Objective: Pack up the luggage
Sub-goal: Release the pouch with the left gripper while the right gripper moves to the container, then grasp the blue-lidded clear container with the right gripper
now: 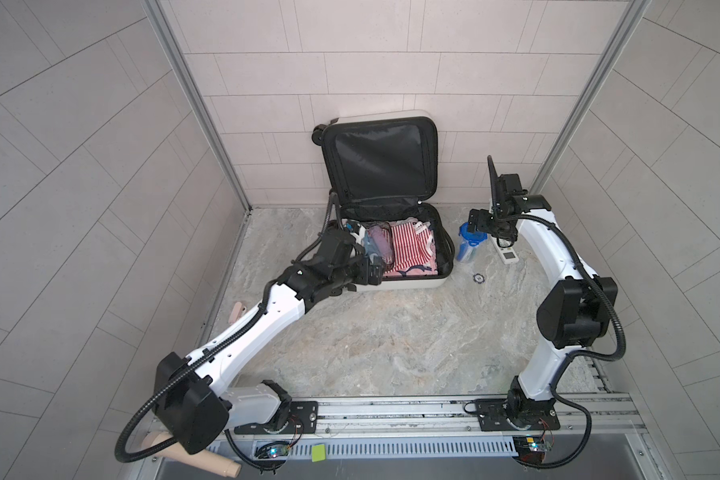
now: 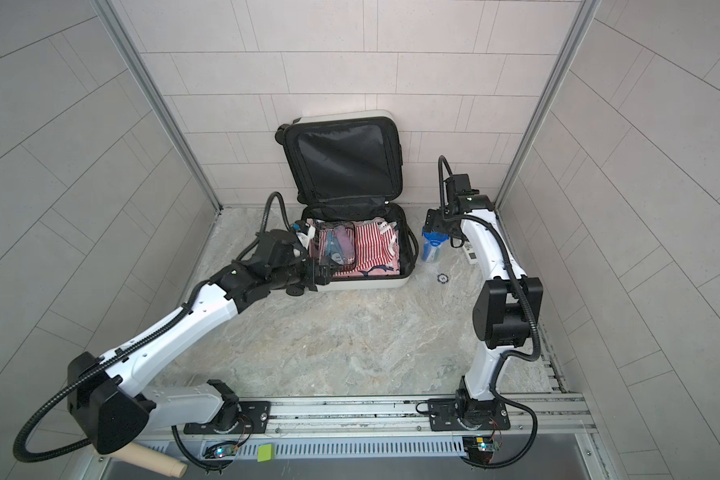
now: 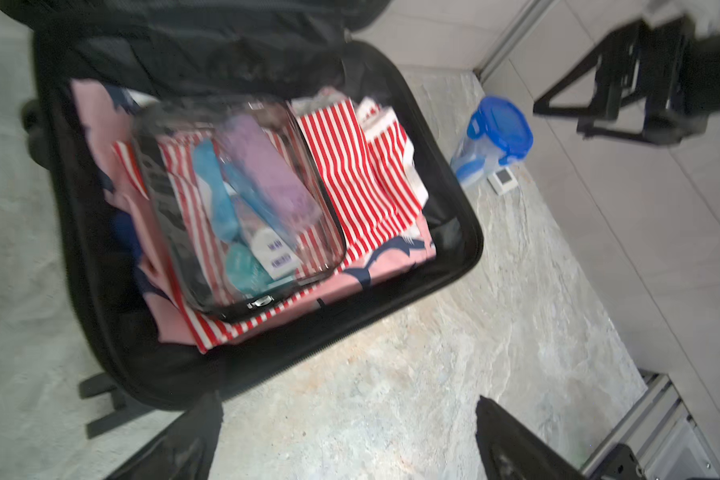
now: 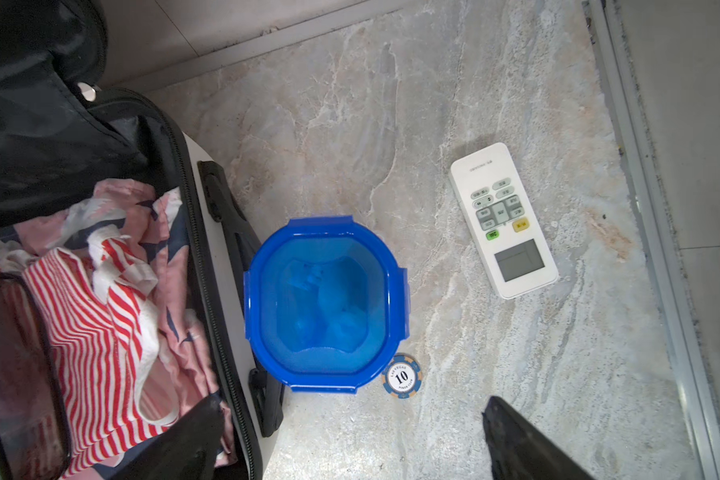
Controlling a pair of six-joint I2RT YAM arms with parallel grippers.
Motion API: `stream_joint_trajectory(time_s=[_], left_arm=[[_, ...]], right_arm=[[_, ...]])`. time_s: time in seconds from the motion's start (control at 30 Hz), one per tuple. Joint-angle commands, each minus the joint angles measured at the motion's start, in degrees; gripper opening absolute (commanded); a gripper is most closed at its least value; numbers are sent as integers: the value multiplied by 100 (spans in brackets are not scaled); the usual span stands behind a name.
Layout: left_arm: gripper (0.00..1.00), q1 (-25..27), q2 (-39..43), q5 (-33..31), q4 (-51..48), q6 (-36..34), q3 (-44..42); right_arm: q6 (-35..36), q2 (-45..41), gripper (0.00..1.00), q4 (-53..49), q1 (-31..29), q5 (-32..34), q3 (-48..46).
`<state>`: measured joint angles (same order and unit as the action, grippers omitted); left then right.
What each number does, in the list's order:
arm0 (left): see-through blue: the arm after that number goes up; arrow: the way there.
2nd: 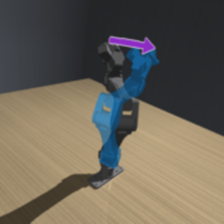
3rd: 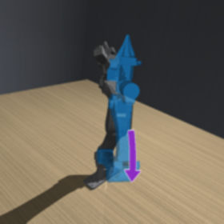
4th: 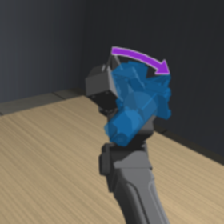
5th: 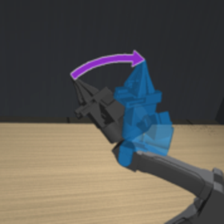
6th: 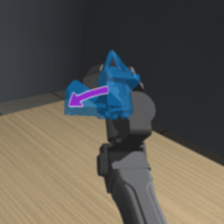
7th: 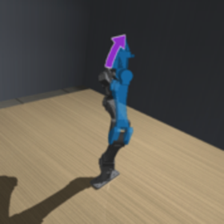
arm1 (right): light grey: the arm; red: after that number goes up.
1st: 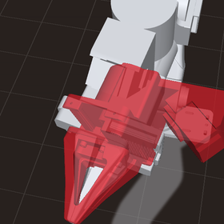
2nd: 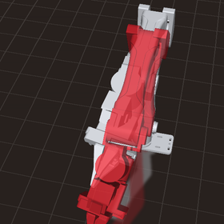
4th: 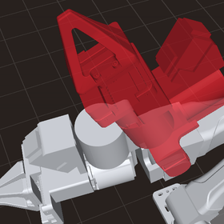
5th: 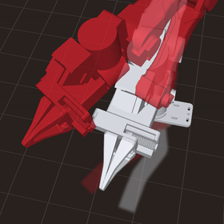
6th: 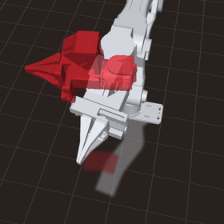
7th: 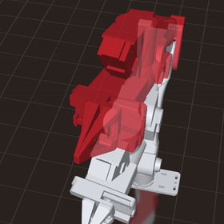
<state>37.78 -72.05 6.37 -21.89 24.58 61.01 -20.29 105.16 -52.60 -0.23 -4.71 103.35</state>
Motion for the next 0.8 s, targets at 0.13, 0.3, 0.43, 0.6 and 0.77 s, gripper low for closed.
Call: stream_joint_trajectory(time_s=[0.13, 0.3, 0.43, 0.6, 0.77], left_arm=[[100, 767, 279, -578, 1035, 560, -833], [100, 837, 209, -532, 1037, 575, -867], [100, 845, 312, -606, 1038, 642, -971], [100, 845, 483, -670, 1072, 706, -1195], [100, 845, 558, -683, 1032, 715, -1283]], right_arm=[[251, 413, 99, -453, -238, 128, 556], [270, 720, 99, -626, -381, 269, 917], [245, 880, 99, -629, -397, 433, 1051], [238, 1001, 99, -673, -399, 607, 1186], [240, 1190, 99, -729, -397, 729, 1352]])
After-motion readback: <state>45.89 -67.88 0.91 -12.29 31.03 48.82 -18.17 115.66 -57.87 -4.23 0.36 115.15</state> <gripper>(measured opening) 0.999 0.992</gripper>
